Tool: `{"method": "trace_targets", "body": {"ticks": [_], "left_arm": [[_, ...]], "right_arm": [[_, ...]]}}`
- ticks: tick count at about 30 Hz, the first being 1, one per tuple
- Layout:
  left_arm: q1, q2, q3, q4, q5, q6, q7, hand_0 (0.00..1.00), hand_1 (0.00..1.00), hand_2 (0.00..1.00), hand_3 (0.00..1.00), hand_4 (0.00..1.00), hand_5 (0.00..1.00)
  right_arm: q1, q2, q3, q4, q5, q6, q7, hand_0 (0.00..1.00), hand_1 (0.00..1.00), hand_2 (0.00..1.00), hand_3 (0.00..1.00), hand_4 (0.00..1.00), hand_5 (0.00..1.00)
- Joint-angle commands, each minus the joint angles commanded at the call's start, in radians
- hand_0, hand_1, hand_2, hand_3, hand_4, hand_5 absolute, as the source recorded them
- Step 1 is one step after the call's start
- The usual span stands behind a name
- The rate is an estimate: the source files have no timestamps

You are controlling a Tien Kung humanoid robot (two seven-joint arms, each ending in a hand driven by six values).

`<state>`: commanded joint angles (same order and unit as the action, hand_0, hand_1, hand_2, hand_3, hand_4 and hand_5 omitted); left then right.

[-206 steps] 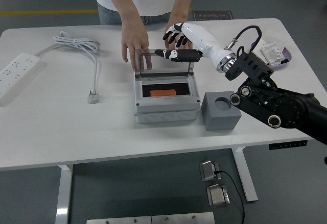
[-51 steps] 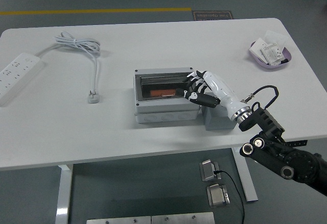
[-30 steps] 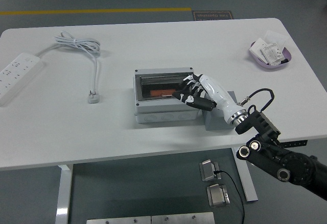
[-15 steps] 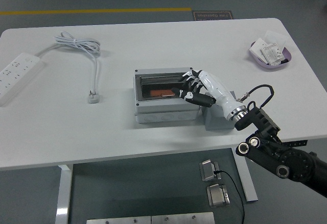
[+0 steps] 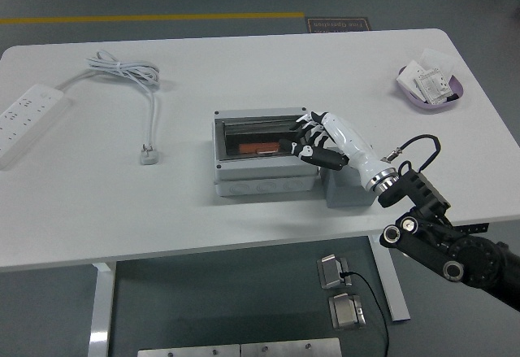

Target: Fetch the battery,place it into the box,close the lid of the box

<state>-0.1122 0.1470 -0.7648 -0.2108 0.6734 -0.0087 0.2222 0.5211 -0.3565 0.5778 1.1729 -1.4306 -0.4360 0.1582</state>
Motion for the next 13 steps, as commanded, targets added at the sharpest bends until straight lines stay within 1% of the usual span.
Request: {"method": "trace_targets", "body": {"ticks": [5,13], "left_arm": [[0.0,-0.001,0.01,0.001,-0.008,-0.001,-0.004,0.667,0.725,0.683,0.624,0.633,0.204],[0.0,-0.002,0.008,0.001,-0.005,-0.001,-0.003,0.667,0.725,0.683,0.625,0.633,0.203]], "right_arm": [[0.0,0.004,-0.009,-0.001,0.002,0.0,0.001,0.364,0.438,0.549,0.606,0.936,0.796],[0.0,0.005,-0.004,0.0,-0.001,-0.001,0.001,0.366,0.435,0.549,0.605,0.938,0.796]]}}
